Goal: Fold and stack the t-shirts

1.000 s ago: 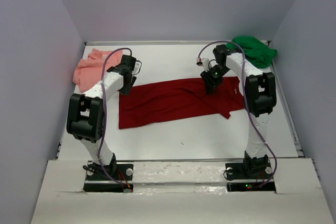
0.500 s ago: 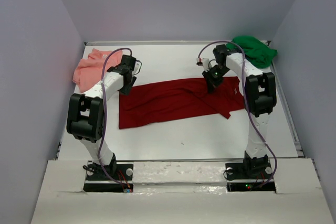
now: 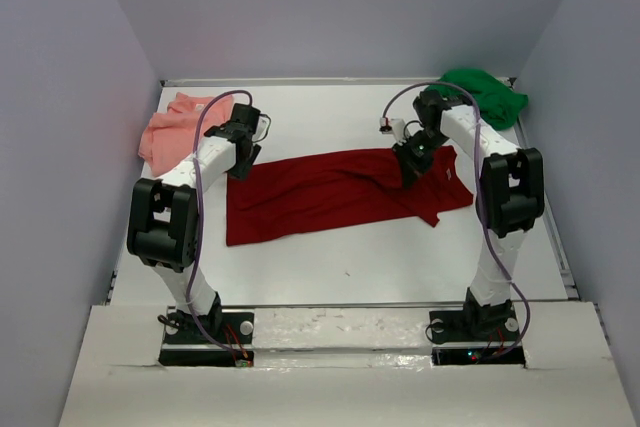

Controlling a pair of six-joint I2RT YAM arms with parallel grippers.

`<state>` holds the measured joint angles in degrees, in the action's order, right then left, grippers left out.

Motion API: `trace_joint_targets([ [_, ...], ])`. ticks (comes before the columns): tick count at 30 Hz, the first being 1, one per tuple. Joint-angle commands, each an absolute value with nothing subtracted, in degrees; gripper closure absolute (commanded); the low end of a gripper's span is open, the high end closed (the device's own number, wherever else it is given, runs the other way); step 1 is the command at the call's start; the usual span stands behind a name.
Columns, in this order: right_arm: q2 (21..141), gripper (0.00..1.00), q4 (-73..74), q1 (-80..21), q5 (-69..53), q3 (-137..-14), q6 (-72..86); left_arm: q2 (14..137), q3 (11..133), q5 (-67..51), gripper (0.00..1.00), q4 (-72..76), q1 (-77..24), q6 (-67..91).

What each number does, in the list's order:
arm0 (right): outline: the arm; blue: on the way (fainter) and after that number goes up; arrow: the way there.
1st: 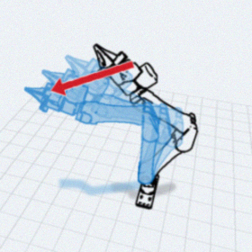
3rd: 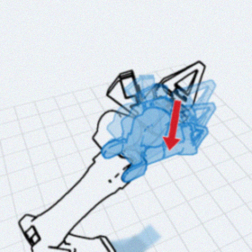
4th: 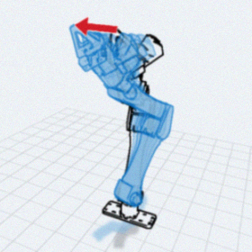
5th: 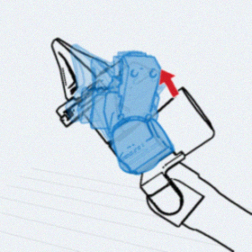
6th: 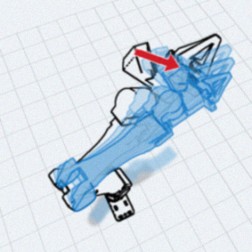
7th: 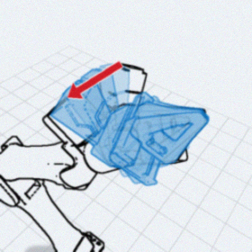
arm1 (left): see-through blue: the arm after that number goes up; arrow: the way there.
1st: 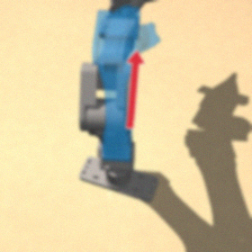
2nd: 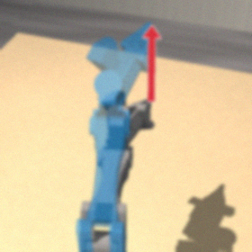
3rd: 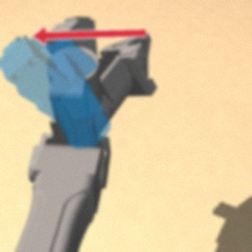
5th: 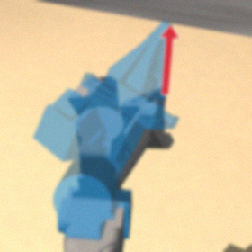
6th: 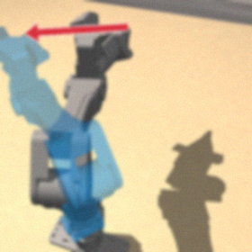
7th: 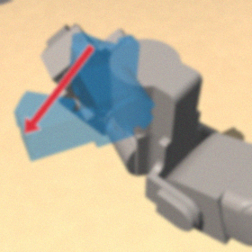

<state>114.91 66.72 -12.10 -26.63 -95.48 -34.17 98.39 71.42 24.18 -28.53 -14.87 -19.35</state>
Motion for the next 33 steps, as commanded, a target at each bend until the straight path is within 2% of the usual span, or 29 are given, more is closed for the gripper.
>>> trace_joint_targets([
  [1,111.4,1.0,68.9,-12.5,-28.9,-93.9,-35.2,96.7,73.8,24.3,0.28,-29.8,-15.5,-19.3],
  [13,114.7,1.0,75.1,-14.3,-38.1,-97.0,-36.6,96.8,73.7,24.2,0.28,-29.5,-15.6,-19.3],
  [33,119.3,1.0,74.7,-20.0,-39.1,-94.3,-36.4,96.6,73.0,23.6,0.28,-29.3,-15.5,-19.4],
])
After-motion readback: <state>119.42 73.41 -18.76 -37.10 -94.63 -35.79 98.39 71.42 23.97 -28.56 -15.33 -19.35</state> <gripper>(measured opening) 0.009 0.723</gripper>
